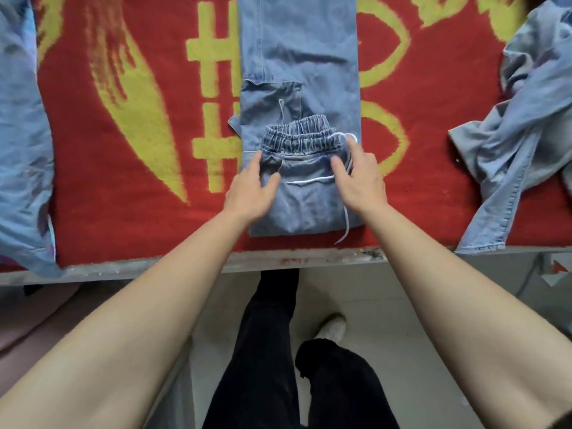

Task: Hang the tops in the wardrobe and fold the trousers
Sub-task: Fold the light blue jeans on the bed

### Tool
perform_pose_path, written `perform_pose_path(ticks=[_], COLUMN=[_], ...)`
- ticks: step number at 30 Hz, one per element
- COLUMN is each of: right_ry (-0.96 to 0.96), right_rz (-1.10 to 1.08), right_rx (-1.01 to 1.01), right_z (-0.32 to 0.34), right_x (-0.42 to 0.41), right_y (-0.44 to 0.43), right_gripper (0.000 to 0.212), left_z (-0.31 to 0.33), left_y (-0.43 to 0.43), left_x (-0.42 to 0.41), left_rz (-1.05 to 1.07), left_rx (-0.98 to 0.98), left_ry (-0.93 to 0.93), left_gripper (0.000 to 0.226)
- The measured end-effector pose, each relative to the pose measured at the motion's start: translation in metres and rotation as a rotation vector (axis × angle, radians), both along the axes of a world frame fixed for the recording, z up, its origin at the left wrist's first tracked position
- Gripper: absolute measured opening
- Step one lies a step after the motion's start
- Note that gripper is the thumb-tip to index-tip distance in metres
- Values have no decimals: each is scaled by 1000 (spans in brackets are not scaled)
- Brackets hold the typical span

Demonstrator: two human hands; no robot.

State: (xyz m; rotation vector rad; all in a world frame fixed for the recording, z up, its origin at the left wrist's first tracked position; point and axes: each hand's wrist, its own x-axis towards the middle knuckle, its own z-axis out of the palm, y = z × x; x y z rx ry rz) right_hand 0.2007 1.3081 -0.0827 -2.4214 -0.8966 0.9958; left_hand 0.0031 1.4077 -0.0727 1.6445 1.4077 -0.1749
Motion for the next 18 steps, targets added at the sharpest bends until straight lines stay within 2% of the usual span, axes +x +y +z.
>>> perform_pose_path(ticks=[2,4,6,9,12,15,16,18], right_ry=[-154,-246,-243,-168,-232,-331,-338,-302], right_rz=[150,179,136,107,169,84,66,70], right_rx=[47,59,-4,-79,-8,117,98,-31], right_z=[-2,-15,-27,-37,-35,-28,-28,-33], right_x=[-8,-9,-3,11,13,12,14,18], right_y=[-7,-8,5,28,32,33,38,54], right_gripper=[66,68,65,49,30,26,27,33], left_z=[-9,-13,-24,-37,-36,-28,-27,-36], left_y=[-1,0,13,41,56,63,68,83], left_x=[1,6,12,22,30,39,45,54], left_rz=[-106,-88,-52,-31,-42,2,15,29], left_rx=[140,204,218,188,248,390,380,224], left_ry=[76,117,130,135,46,-58,-34,58], left_gripper=[75,74,69,39,19,14,15,18])
